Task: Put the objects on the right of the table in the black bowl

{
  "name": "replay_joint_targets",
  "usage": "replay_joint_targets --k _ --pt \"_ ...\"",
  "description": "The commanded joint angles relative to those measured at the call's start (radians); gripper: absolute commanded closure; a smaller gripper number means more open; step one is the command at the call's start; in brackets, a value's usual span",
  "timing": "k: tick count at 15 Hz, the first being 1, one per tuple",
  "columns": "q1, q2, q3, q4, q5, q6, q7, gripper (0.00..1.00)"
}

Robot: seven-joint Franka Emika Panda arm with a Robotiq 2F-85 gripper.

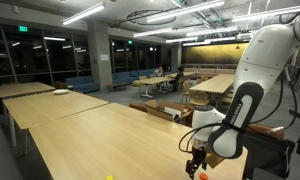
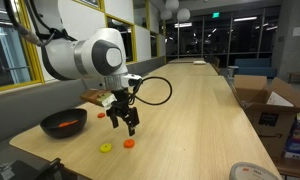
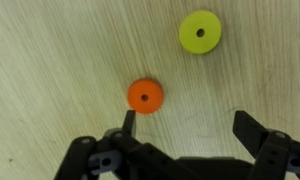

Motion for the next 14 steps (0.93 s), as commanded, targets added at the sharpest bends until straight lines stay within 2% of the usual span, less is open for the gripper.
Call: replay_joint_targets --k 1,9,14 --pt "-0.019 -0.009 0.019 -0.021 0.043 0.001 0.011 0.0" --pt "-0.058 0.011 0.029 -0.031 0.14 0.036 -0.009 0.0" --pt "-0.136 0.015 0.106 -0.032 0.306 0.069 -0.086 0.0"
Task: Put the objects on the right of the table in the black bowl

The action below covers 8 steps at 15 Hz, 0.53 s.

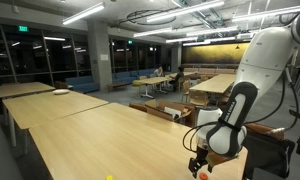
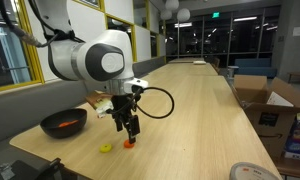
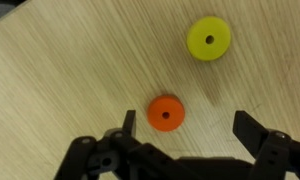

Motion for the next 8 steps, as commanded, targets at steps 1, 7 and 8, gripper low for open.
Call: replay_joint_targets --k 1,7,8 --pt "-0.074 0.009 0.082 0.0 0.134 0.046 -0.084 0.0" --pt "-0.116 0.022 0.116 0.001 0.236 0.026 -0.129 0.0" --pt "-0.113 0.027 0.106 0.0 0.225 0.024 -0.119 0.0"
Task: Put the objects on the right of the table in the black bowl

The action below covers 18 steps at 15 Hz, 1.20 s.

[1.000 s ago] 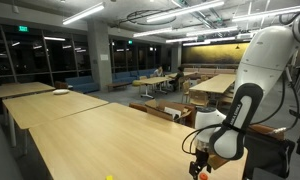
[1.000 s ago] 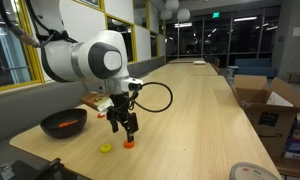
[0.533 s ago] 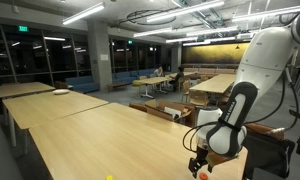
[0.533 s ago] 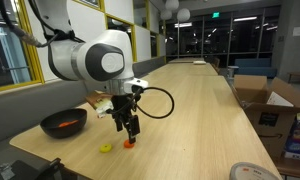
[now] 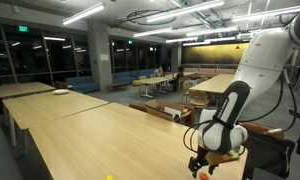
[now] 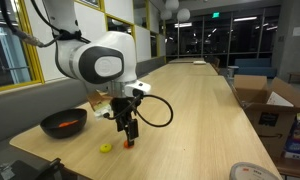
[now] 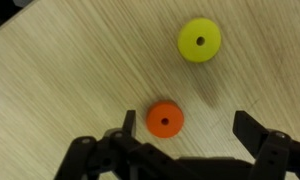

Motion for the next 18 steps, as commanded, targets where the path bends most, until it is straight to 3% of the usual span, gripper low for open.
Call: replay_joint_targets --k 1,18 --pt "0.002 0.02 -0.027 0.001 -0.01 0.007 0.02 0.0" --pt "0.06 0.042 -0.118 0.001 -0.084 0.01 0.073 0.0"
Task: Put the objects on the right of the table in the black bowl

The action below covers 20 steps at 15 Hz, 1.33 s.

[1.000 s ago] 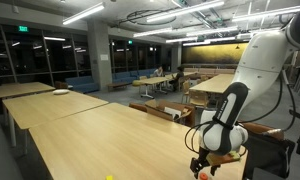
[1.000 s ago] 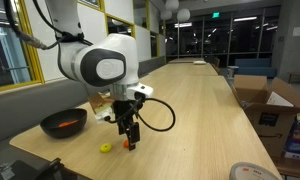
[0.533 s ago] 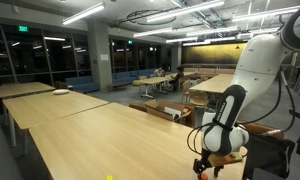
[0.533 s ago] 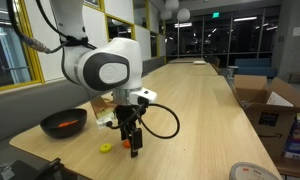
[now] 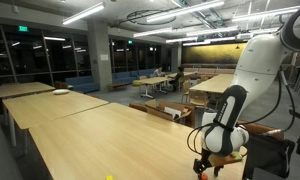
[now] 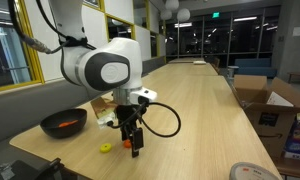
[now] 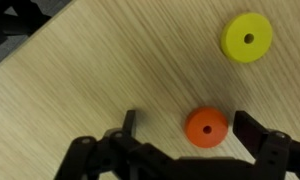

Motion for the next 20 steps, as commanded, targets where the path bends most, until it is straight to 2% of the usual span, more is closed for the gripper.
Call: replay_joint_targets --k 1,2,3,4,5,10,12,15,20 --pt "0.041 -0.008 -0.038 0.001 -0.053 0.008 0.049 0.0" --pt "0.048 -0.007 -0.045 0.001 -0.064 0.009 0.056 0.25" --pt "0.055 -0.007 -0.052 0.001 -0.076 0.008 0.062 0.26" --pt "0.061 -0.01 -0.058 0.001 -0.086 0.005 0.068 0.32" --pt "0.066 -0.012 -0.063 0.001 -0.093 0.003 0.073 0.42" --pt "0.084 -0.039 -0.081 -0.005 -0.124 -0.008 0.097 0.8" --pt "0.089 -0.042 -0.086 -0.003 -0.131 -0.014 0.101 0.76" --pt "0.079 -0.081 -0.066 -0.005 -0.143 -0.024 0.059 0.76" --pt "0.086 -0.196 -0.019 -0.007 -0.252 -0.037 -0.039 0.76"
